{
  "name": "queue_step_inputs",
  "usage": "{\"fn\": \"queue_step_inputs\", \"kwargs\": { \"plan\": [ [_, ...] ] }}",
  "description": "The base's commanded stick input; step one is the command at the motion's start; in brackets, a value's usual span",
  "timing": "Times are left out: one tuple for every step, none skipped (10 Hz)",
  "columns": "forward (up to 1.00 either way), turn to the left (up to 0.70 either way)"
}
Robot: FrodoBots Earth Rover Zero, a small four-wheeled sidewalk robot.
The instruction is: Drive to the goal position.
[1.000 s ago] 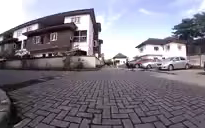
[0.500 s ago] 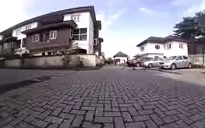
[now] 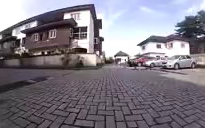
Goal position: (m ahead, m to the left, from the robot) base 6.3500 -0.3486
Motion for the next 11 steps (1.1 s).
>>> {"fn": "queue_step_inputs", "kwargs": {
  "plan": [
    [0.69, 0.03],
    [0.69, 0.03],
    [0.69, 0.03],
    [0.69, -0.3],
    [0.69, 0.03],
    [0.69, 0.03],
    [0.69, 0.03],
    [0.69, 0.03],
    [0.69, 0.03],
    [0.69, 0.03],
    [0.69, 0.03]
  ]
}}
